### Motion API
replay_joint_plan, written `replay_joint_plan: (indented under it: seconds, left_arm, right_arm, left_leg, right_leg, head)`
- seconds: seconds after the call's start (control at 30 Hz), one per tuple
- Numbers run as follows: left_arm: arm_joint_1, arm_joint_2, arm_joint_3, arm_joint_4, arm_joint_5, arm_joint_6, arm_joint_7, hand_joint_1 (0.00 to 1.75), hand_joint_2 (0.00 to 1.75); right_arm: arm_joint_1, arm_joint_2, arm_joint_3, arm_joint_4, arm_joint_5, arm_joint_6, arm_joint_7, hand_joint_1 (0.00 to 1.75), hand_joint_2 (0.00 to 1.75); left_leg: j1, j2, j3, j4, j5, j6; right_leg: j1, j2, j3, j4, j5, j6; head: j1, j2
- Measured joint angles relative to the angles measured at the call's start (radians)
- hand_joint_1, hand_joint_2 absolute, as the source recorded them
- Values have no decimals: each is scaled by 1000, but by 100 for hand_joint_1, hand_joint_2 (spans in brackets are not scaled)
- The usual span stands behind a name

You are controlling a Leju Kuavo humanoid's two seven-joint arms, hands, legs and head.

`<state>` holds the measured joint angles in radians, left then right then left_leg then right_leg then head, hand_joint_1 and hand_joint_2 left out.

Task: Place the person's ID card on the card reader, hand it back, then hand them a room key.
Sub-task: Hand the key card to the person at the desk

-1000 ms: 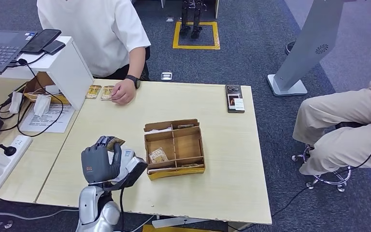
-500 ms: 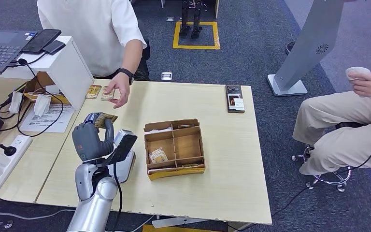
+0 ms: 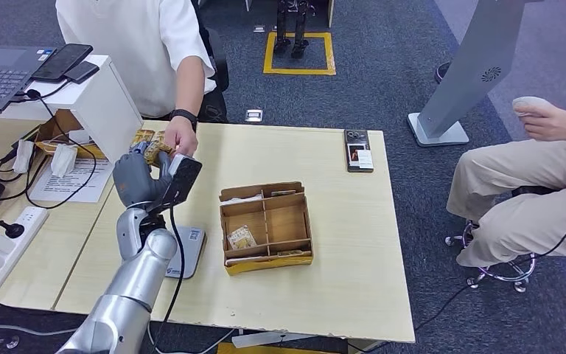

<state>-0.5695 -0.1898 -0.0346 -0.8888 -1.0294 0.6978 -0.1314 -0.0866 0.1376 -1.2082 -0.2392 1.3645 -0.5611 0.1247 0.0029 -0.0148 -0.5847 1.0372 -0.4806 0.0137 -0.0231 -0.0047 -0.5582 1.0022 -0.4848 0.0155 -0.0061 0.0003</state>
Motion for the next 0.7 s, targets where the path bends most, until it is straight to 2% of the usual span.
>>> replay_joint_plan:
  seconds: [0.07,0.1,0.2,0.23,0.5,0.7]
  left_arm:
    - [-15,4,0,21,6,0,0,175,175]
    - [-22,5,0,32,12,1,0,152,175]
    - [-45,12,0,67,36,2,0,21,175]
    - [-52,14,0,77,42,2,-1,0,175]
    - [-71,19,0,111,75,3,-26,0,175]
    - [-63,18,3,105,116,4,-97,0,175]
  right_arm:
    - [0,0,0,0,0,0,0,0,175]
    - [0,-1,1,0,0,0,0,0,175]
    - [0,-1,2,0,0,0,0,0,175]
    - [0,-1,2,0,0,0,0,0,175]
    - [0,-1,3,0,0,-3,1,0,175]
    - [0,-1,3,1,-7,-4,2,0,175]
  left_leg:
    - [0,0,0,0,0,0]
    - [0,0,0,0,0,0]
    - [0,0,0,0,0,0]
    - [0,0,0,0,0,0]
    - [0,0,0,0,0,0]
    - [0,0,-1,0,0,0]
  right_leg:
    - [0,0,0,0,0,0]
    - [0,0,0,0,0,0]
    - [0,0,0,0,0,0]
    - [0,0,0,0,0,0]
    - [0,0,0,0,0,0]
    - [0,0,0,0,0,0]
  head:
    - [0,0]
    - [0,0]
    - [0,0]
    - [0,0]
    - [0,0]
    - [0,0]
